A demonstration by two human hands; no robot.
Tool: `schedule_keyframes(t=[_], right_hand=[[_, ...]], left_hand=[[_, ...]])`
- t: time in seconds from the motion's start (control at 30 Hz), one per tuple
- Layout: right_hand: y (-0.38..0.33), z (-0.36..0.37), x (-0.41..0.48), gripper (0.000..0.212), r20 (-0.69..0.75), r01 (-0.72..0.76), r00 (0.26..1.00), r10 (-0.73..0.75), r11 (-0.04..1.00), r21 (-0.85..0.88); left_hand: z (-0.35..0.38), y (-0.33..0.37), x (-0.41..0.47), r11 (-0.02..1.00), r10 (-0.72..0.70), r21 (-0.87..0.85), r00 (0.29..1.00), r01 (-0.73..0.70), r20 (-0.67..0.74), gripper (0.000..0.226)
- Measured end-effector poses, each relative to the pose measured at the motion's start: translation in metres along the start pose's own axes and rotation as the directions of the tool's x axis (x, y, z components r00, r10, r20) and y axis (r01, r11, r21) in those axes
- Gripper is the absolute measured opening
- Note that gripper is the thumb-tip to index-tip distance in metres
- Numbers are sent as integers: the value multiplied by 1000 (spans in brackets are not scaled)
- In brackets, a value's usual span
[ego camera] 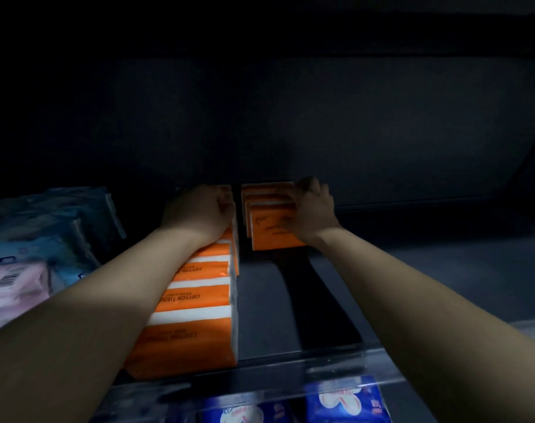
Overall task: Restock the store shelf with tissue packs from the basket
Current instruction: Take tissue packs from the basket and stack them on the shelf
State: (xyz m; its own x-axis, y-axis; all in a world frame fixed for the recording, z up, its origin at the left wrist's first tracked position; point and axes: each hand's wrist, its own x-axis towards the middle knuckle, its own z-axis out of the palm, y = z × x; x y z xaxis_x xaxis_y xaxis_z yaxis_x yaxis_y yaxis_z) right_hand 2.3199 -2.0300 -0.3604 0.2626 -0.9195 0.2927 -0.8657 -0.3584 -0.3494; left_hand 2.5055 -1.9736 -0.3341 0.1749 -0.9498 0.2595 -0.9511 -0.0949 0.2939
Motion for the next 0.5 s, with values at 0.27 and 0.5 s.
schedule_keyframes(t=[0.27,0.5], right_hand=[[16,-29,-37,60,-18,69,997,-70,997,-44],[44,-76,-116,56,-102,96,988,-113,983,-153]], left_hand=[[-13,30,-28,998,44,38,999,-44,-7,25],[-22,86,-85,984,141,118,989,-135,-39,39]])
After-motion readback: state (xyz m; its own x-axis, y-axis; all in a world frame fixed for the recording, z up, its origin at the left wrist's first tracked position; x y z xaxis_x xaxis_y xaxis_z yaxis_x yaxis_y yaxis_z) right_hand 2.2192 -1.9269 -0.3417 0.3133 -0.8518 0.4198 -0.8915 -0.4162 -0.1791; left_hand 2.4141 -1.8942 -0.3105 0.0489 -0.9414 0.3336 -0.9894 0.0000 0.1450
